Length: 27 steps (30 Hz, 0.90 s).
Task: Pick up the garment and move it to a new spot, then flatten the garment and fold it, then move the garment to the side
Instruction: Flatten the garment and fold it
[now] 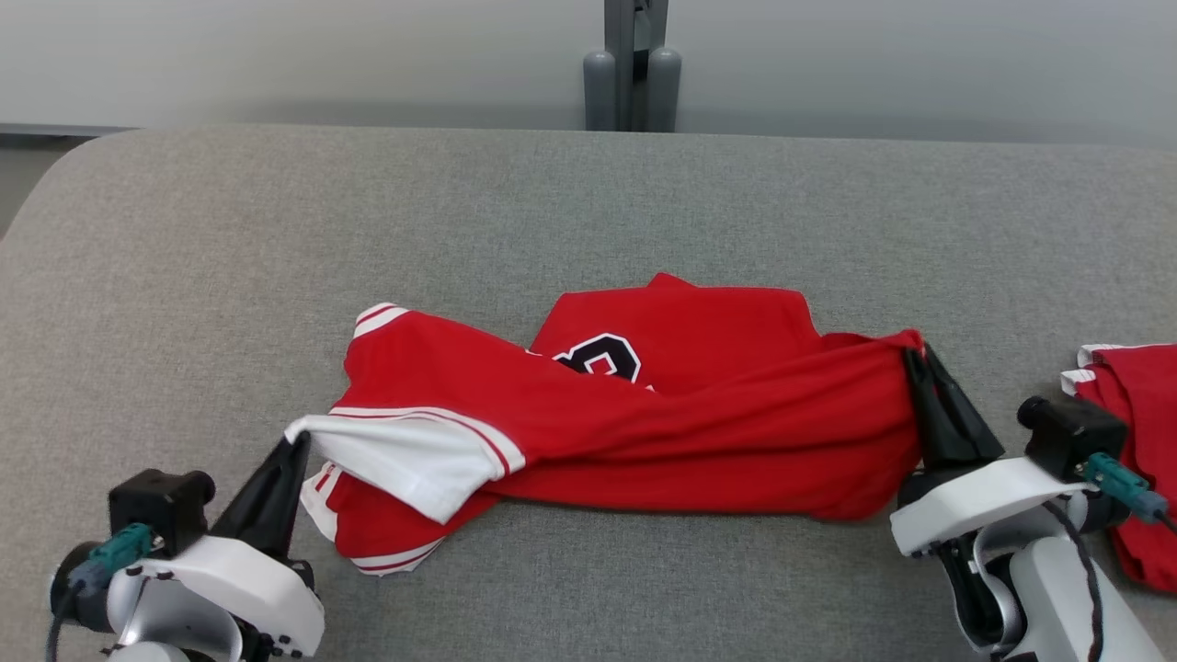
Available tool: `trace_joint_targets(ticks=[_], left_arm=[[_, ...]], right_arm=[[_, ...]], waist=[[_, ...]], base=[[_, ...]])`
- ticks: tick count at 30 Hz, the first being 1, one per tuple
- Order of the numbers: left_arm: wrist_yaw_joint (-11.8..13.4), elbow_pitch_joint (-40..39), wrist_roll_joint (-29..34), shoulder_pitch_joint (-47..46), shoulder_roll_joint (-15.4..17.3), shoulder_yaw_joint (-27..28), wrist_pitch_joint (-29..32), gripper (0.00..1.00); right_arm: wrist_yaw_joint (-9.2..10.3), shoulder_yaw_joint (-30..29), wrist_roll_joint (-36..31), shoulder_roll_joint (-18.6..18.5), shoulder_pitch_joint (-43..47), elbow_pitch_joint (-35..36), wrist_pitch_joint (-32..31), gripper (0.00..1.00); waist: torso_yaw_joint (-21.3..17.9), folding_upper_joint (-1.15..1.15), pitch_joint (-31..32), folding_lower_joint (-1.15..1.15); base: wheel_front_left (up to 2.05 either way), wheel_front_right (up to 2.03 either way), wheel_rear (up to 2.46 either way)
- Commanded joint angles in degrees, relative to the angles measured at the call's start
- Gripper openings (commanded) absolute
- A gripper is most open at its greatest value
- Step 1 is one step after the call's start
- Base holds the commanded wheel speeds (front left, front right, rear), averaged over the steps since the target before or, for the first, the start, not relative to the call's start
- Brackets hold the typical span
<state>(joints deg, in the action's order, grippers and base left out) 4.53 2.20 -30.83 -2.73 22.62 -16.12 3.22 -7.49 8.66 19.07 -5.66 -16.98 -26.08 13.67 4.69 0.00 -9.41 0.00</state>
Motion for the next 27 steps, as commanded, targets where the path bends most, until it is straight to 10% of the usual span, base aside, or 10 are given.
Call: trace_joint_targets(ticks=[1, 27], left_arm=[[0.66, -1.12, 0.19, -0.77, 0.53, 0.88, -0.56, 0.0], [10.47, -35.41, 9.57, -16.48, 2.15, 6.94, -2.24, 0.0]], right_arm=[[-0.01, -0.26, 0.85, -0.62, 0.46, 1.89, 0.63, 0.0], [-0.01, -7.25, -3.05, -1.35, 0.22, 47.58, -10.03, 0.0]], waist=[[-0.54, 0.0, 0.64, 0.0], [-5.26, 0.0, 3.76, 0.0]], base=[[0.0, 0.0, 0.0], [0.0, 0.0, 0.0]])
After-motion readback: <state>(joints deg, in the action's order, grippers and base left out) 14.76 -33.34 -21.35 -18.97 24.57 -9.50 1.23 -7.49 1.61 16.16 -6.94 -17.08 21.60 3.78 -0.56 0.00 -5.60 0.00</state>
